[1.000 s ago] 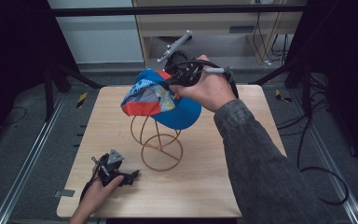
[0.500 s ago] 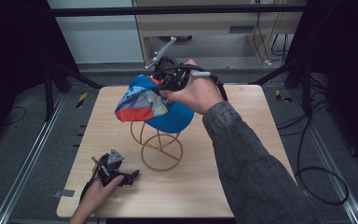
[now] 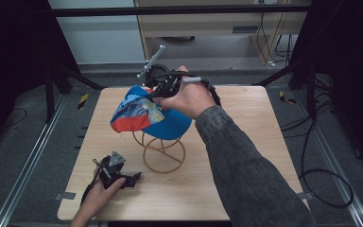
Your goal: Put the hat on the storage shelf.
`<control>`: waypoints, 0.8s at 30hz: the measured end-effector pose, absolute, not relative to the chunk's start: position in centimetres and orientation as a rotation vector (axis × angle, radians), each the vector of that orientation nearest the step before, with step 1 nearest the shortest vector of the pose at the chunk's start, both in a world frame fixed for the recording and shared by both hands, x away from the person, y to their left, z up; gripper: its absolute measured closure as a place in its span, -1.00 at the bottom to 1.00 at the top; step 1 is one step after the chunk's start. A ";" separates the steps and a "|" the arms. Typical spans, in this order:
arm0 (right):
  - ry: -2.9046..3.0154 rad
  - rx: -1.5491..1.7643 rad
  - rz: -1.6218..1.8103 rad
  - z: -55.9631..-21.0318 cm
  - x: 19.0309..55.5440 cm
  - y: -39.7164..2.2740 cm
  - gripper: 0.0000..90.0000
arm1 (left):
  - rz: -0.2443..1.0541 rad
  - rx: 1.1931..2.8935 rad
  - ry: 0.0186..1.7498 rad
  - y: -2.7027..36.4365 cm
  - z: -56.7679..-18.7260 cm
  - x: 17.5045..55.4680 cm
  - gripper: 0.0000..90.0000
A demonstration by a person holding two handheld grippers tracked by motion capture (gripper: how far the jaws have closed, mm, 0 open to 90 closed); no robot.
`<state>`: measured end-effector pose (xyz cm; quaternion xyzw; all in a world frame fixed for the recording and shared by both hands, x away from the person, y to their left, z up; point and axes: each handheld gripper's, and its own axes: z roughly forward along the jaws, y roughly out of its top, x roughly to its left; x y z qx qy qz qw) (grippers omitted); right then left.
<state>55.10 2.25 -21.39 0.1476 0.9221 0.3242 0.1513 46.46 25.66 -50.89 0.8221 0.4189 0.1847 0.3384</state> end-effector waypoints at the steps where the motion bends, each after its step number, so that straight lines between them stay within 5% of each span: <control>1: 2.646 0.422 0.930 -21.5 55.1 2.3 1.00 | 0.481 2.142 1.091 25.7 -50.9 46.5 -1.00; 24: 2.700 0.396 0.894 -22.8 54.9 3.6 0.96 | 0.480 2.140 1.090 25.7 -50.9 46.5 -1.00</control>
